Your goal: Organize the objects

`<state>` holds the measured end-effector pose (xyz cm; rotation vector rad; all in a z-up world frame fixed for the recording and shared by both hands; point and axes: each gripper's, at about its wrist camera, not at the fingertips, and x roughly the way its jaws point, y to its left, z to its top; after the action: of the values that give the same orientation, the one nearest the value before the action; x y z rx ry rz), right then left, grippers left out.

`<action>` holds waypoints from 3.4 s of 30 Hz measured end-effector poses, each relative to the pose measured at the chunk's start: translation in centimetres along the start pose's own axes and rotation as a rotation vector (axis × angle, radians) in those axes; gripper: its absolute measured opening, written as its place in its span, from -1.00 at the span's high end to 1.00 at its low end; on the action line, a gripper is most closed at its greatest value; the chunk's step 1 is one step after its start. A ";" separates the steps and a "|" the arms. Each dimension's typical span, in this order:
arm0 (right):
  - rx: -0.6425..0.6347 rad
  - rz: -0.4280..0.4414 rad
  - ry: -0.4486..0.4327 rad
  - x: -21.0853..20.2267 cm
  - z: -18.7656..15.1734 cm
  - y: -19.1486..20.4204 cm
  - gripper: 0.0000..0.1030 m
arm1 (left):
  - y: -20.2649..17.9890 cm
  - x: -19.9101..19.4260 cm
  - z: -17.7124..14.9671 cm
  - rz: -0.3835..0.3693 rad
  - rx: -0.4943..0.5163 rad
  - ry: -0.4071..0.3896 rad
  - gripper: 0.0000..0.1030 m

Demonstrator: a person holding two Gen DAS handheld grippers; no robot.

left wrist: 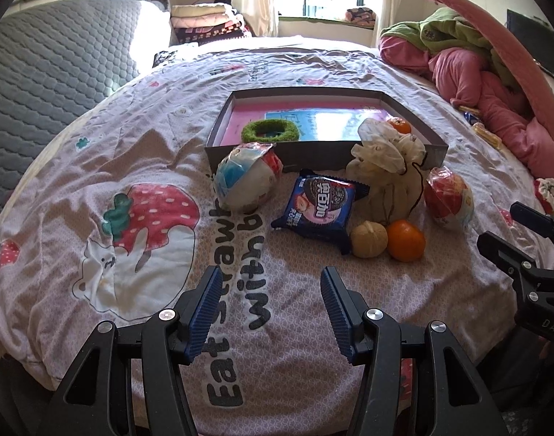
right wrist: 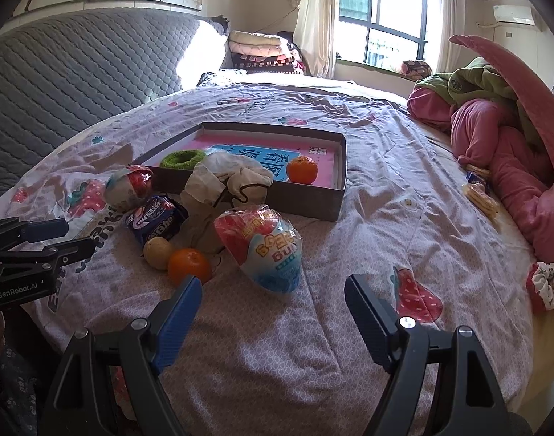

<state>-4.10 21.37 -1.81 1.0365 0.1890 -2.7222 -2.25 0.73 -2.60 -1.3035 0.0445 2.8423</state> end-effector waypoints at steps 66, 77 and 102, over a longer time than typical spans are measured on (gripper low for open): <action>-0.053 0.019 0.093 5.8 1.8 -0.3 -0.56 | 2.7 7.2 6.6 -0.064 -0.036 -0.051 -0.25; -0.124 -0.027 0.087 6.8 2.2 0.3 -0.56 | 2.1 8.8 7.3 -0.083 -0.043 -0.037 -0.25; -0.083 0.015 0.064 7.5 2.5 -0.3 -0.04 | 3.1 11.0 6.9 -0.083 -0.080 -0.041 -0.22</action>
<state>-11.23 19.97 -5.00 1.0983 0.3018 -2.6455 -14.71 -2.14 -6.39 -1.2285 -0.1215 2.8269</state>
